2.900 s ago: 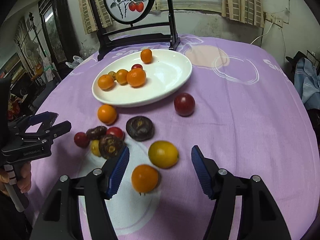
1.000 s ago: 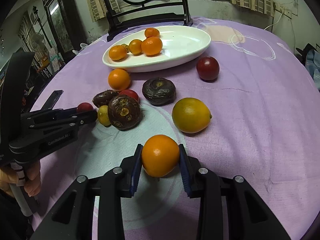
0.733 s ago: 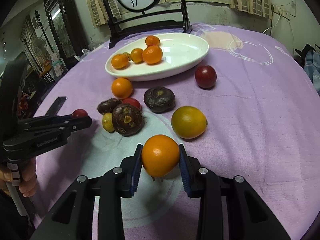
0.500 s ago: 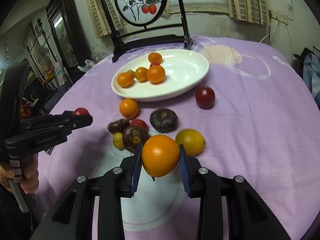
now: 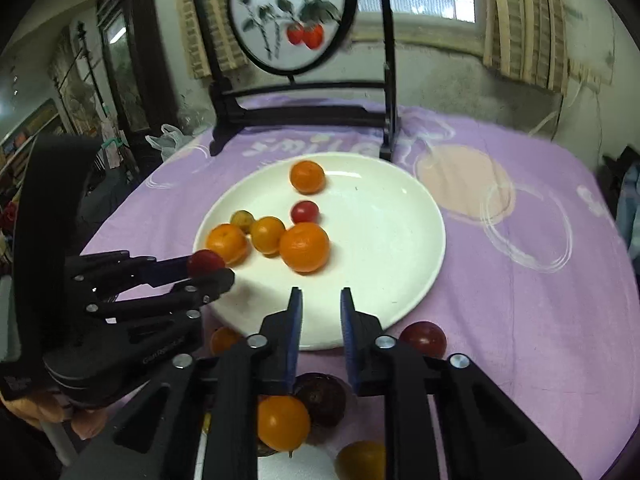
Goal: Organize fruits
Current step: 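Carry the red tomato and orange over the white plate with both tools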
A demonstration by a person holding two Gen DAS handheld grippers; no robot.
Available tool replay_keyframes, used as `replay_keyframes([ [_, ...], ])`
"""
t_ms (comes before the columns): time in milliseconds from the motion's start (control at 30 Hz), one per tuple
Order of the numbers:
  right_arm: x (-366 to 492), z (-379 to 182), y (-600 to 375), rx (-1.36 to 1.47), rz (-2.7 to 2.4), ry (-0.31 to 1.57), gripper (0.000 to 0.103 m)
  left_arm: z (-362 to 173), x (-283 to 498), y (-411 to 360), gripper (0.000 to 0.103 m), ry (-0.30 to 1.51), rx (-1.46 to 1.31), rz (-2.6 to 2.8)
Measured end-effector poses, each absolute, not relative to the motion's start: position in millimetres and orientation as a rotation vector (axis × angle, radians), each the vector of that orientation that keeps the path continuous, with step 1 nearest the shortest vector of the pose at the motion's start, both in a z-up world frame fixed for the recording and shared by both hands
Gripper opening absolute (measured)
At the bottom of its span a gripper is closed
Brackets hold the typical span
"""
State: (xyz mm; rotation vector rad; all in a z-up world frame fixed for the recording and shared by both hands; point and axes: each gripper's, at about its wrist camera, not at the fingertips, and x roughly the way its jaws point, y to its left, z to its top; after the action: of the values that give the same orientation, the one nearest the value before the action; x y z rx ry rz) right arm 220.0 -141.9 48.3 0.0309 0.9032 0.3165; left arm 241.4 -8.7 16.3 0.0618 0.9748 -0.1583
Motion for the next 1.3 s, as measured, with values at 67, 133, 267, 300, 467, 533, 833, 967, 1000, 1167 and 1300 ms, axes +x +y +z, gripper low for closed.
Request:
replay_keyframes([
  [67,211,46,-147,0.025,0.356,0.939,0.020,14,240,-3,0.029,0.972,0.025,-0.189],
  [133,193,39,-152,0.014,0.347,0.957,0.033,16,233,2,0.029,0.948,0.027,-0.178],
  [267,152,23,-148,-0.027,0.442,1.022,0.037,19,217,13,0.029,0.942,0.022,-0.174],
  [300,142,20,-145,-0.063,0.446,1.027,0.037,19,214,14,0.029,0.952,0.017,-0.178],
  [467,113,2,-141,-0.155,0.419,1.072,0.052,14,195,20,0.029,0.959,0.035,-0.167],
  [533,109,-1,-140,-0.158,0.402,1.070,0.057,10,186,26,0.029,0.967,0.028,-0.165],
  [833,103,-12,-121,-0.185,0.418,1.091,0.038,7,155,40,0.029,0.974,0.038,-0.156],
  [967,101,1,-131,-0.133,0.434,1.063,0.038,7,152,40,0.029,0.979,0.049,-0.162],
  [1000,102,7,-135,-0.123,0.429,1.047,0.038,8,153,39,0.029,0.977,0.054,-0.163],
  [1167,138,45,-142,-0.119,0.376,0.935,0.038,17,174,27,0.029,0.958,0.070,-0.173],
  [1300,180,61,-134,-0.118,0.359,0.878,0.038,22,200,16,0.029,0.958,0.069,-0.174],
])
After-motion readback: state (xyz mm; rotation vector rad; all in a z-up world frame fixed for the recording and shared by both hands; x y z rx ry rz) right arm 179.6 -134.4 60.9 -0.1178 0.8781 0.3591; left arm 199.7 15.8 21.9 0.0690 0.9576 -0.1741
